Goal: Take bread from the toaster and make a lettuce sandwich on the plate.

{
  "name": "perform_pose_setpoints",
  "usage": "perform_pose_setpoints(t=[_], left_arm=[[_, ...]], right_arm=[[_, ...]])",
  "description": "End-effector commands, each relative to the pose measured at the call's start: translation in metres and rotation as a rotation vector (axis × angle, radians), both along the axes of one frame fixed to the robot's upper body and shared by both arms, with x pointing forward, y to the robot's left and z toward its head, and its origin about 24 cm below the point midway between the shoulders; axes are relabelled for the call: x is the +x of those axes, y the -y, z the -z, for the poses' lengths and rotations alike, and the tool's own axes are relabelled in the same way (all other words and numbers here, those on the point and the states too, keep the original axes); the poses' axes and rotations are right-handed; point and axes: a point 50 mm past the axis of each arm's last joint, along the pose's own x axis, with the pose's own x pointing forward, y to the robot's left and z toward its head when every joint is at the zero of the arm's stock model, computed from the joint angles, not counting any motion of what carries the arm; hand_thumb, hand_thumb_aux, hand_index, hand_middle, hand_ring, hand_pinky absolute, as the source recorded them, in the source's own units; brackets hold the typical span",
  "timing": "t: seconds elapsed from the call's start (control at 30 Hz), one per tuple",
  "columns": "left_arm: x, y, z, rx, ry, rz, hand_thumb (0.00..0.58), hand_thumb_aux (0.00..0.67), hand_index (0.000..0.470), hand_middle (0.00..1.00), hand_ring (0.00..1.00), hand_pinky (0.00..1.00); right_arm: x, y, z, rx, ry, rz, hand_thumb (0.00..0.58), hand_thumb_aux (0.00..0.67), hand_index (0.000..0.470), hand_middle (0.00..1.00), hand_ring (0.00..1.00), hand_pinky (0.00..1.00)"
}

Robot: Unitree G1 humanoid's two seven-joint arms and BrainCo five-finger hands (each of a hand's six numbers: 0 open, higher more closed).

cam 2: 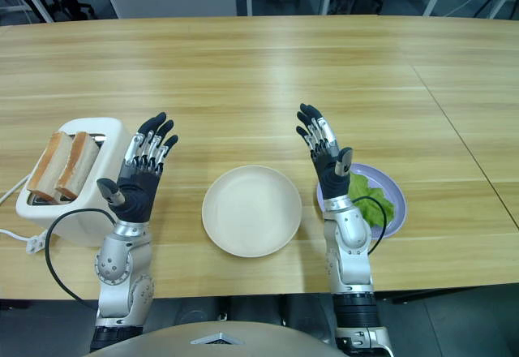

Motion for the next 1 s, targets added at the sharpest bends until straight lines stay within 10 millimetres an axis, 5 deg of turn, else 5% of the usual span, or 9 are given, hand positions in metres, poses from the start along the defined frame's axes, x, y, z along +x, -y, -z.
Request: perform_pose_setpoints(t=[0.03, 0.37, 0.6, 0.73, 1.0], left_arm=[[0.0, 0.004, 0.007, 0.035, -0.024, -0.001, 0.0, 0.0, 0.0, 0.0, 0.0, 0.0], [0.007, -0.003, -0.002, -0.012, -0.013, -0.068, 0.0, 0.0, 0.0, 0.0, 0.0, 0.0], [-0.016, -0.032, -0.089, 0.153, 0.08, -0.303, 0.0, 0.0, 0.0, 0.0, 0.0, 0.0], [-0.028, -0.049, -0.121, 0.248, 0.105, -0.386, 0.0, 0.0, 0.0, 0.0, 0.0, 0.0], [-0.028, -0.116, -0.104, 0.82, -0.223, -0.78, 0.0, 0.0, 0.0, 0.0, 0.0, 0.0]], right_arm=[[0.003, -0.002, 0.001, -0.011, -0.011, -0.003, 0.0, 0.0, 0.0, 0.0, 0.0, 0.0], [0.006, -0.002, 0.004, -0.02, -0.013, 0.046, 0.0, 0.0, 0.0, 0.0, 0.0, 0.0], [0.016, 0.023, -0.004, -0.088, -0.053, 0.31, 0.0, 0.0, 0.0, 0.0, 0.0, 0.0], [0.014, 0.031, -0.009, -0.136, -0.071, 0.382, 0.0, 0.0, 0.0, 0.0, 0.0, 0.0], [-0.003, 0.041, -0.017, -0.173, -0.164, 0.47, 0.0, 0.0, 0.0, 0.0, 0.0, 0.0]])
